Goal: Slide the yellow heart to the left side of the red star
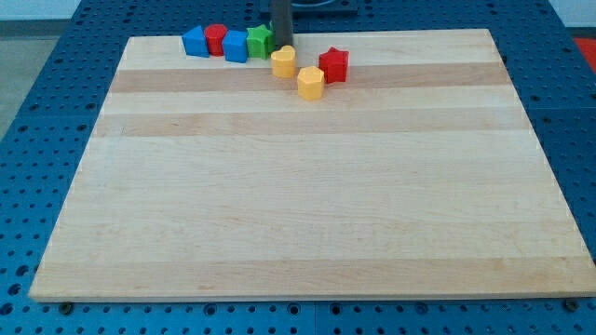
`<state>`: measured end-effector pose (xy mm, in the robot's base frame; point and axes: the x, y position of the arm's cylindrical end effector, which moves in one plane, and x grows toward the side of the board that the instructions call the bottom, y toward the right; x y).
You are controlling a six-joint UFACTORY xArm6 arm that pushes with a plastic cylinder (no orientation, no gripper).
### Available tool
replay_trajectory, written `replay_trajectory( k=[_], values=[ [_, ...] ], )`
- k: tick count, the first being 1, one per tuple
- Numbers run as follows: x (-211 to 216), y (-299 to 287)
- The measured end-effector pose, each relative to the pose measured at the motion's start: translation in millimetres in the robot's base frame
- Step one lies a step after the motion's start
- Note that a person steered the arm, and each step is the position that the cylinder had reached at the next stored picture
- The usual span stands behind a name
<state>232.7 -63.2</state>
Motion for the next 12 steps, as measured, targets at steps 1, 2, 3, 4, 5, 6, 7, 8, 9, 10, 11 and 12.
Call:
replay_trajectory(
  k=[1, 2, 3, 4, 5, 6, 7, 8, 9, 10, 11, 12],
  values=[
    [37, -22],
    [61, -17],
    [61, -15],
    [62, -23],
    [100, -26],
    [90, -38],
    [41, -85],
    [13, -85],
    [19, -60],
    [34, -18],
    [37, 21],
    [28, 15]
  ],
)
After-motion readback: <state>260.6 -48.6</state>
